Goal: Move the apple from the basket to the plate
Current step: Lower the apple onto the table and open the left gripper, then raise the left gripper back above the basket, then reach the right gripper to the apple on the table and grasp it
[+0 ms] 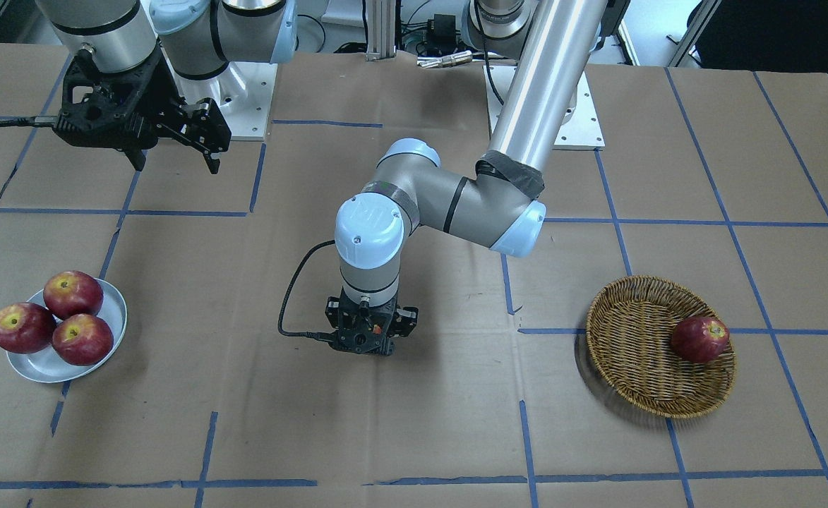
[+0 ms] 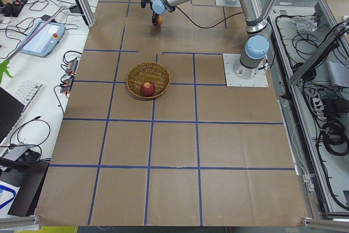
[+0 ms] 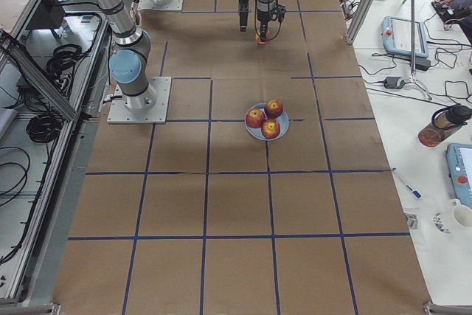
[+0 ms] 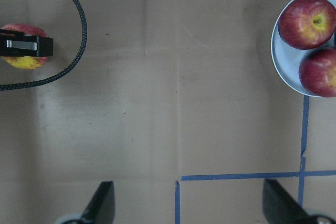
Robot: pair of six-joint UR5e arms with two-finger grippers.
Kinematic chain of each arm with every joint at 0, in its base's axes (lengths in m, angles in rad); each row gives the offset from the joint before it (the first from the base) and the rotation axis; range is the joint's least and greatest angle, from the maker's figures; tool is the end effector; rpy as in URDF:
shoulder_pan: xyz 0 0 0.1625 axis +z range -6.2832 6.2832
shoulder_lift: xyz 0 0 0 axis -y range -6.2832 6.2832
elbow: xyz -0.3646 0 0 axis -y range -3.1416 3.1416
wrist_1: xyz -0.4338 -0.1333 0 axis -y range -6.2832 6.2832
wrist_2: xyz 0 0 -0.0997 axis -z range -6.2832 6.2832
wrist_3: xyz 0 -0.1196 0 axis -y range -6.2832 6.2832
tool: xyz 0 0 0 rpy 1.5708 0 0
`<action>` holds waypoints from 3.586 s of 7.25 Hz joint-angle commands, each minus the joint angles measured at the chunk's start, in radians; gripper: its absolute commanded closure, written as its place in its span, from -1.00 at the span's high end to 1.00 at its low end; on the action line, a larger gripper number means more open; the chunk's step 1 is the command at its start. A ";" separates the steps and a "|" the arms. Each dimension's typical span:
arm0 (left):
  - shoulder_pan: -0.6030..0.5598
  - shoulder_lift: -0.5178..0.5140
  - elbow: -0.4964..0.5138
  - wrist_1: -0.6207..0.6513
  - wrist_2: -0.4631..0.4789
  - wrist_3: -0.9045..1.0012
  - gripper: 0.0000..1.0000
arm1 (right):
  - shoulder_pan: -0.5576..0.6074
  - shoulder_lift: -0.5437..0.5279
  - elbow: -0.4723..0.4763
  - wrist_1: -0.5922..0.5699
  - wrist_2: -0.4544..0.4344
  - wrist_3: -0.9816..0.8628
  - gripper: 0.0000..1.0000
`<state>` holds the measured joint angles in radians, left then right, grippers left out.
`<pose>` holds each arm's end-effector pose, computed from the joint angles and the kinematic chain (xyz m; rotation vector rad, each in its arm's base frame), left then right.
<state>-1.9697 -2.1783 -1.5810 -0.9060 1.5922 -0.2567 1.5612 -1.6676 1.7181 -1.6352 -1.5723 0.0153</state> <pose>-0.3795 -0.5638 0.0959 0.2220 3.1276 -0.0807 0.1283 -0.5006 0.3853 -0.0391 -3.1398 0.0218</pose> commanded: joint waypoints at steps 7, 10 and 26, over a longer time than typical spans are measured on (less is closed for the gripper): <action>0.034 0.202 0.016 -0.185 0.026 0.002 0.98 | 0.000 0.000 0.000 0.000 0.002 0.000 1.00; 0.220 0.446 0.018 -0.480 0.026 0.208 0.98 | 0.002 0.000 0.000 0.000 0.000 0.002 1.00; 0.334 0.650 -0.011 -0.636 -0.037 0.287 0.99 | 0.419 0.597 -0.110 -0.497 -0.107 0.492 0.99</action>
<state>-1.6365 -1.5298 -1.5915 -1.5419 1.5535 0.0293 1.9797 -1.1106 1.6084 -2.1212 -1.6642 0.5078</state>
